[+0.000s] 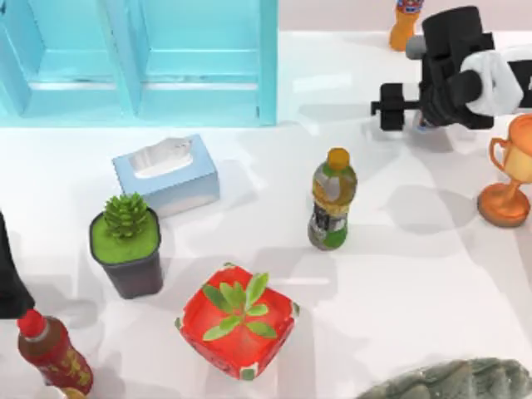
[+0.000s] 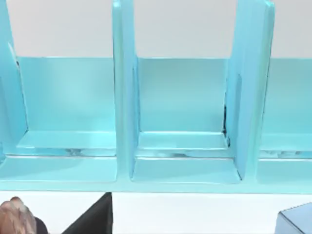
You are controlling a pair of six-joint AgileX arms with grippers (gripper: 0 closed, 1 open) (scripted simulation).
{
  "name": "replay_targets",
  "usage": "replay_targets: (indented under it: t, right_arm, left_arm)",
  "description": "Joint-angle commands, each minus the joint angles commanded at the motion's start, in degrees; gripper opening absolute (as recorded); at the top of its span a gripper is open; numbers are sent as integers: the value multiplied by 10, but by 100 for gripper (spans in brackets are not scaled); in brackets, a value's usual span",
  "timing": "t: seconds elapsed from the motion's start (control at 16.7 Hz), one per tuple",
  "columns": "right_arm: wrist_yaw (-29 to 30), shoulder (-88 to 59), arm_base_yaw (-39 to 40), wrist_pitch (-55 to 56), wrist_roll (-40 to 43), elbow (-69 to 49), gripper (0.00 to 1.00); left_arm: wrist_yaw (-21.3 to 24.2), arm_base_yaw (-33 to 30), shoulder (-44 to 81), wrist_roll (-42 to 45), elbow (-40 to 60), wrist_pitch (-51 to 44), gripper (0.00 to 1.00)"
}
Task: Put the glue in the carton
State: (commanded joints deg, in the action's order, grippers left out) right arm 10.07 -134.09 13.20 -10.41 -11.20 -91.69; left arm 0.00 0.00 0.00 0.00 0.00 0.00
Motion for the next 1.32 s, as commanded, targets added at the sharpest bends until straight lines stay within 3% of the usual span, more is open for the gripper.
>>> replay_targets:
  t: [0.48,1.32]
  right_arm:
    - [0,0,0,0,0,0,2]
    - [0,7,2,-36,-1,-16,0]
  left_arm:
    - [0,0,0,0,0,0,100]
    - [0,0,0,0,0,0,100]
